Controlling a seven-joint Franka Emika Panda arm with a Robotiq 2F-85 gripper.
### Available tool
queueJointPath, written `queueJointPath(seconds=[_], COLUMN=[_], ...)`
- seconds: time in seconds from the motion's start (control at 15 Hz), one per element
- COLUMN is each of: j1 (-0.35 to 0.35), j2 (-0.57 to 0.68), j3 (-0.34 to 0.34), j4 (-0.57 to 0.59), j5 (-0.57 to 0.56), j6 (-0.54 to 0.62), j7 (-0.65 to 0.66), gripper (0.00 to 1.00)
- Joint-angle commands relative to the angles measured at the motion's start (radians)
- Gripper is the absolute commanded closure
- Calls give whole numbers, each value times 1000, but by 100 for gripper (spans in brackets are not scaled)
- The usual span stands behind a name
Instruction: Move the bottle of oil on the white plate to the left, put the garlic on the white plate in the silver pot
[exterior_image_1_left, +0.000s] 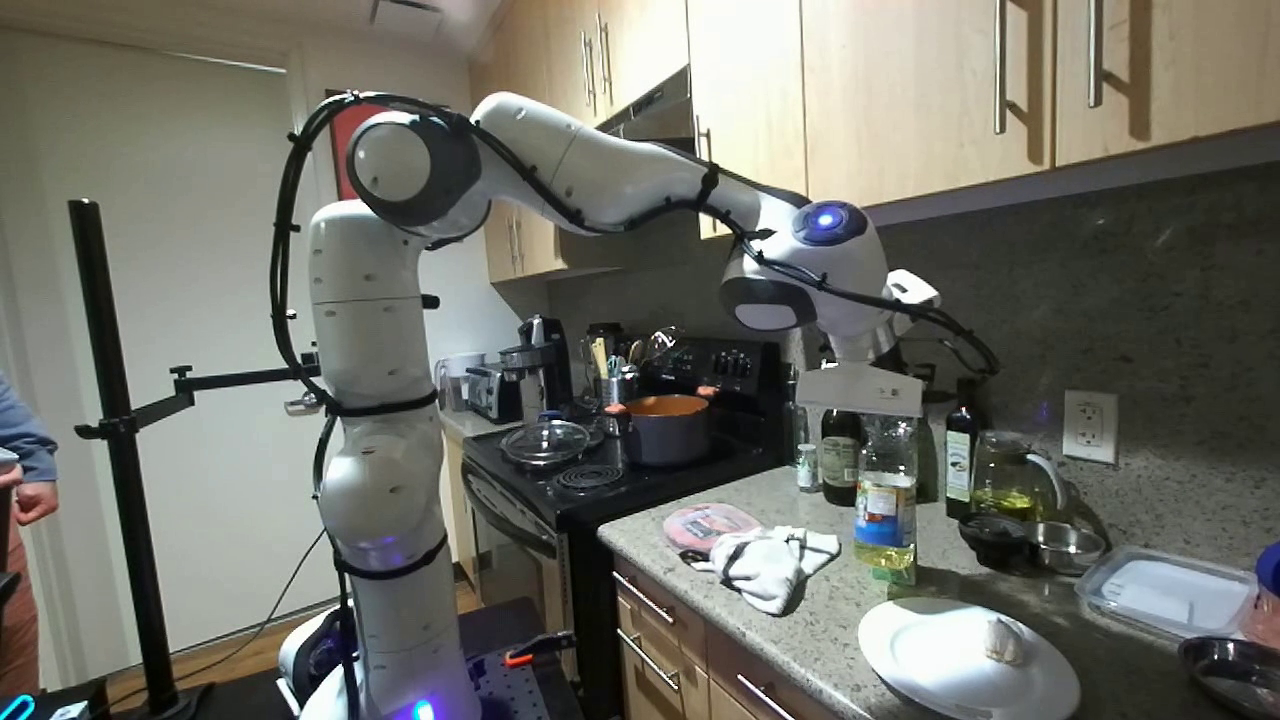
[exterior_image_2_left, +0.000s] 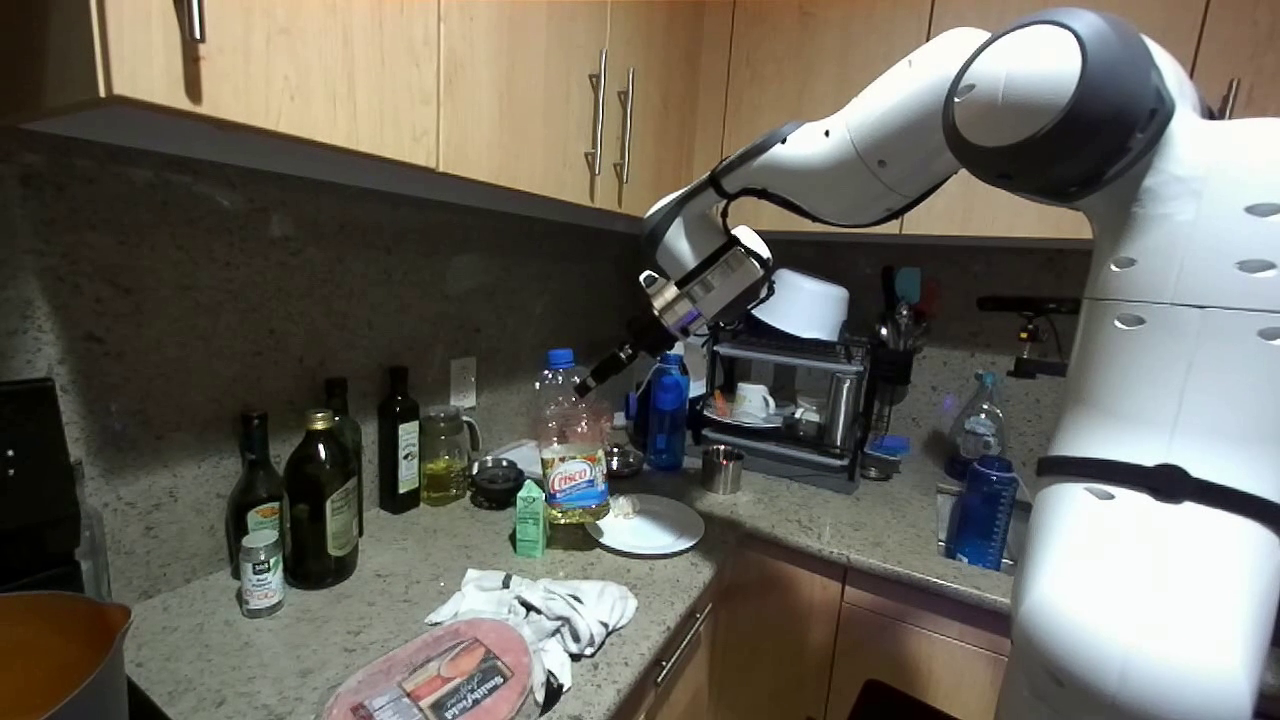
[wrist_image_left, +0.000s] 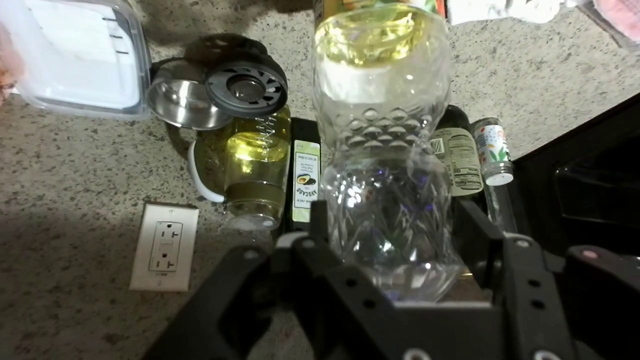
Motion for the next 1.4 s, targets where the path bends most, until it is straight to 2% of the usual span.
queueJointPath(seconds=[0.0,0.87,1.13,1.2,1.27,1.33], j1=[-19,7,28,19,21,21], j2=[-23,-149,-165,-129,-130,-127], j3=[17,47,54,51,51,51], j4=[4,-19,-6,-4,-4,-7], j5=[33,-4,32,-2,-4,-4], j6=[-24,-1,-3,-1,-2,-2], j7=[-20,-14,-41,0,2,2], gripper=[61,61,61,61,36,36])
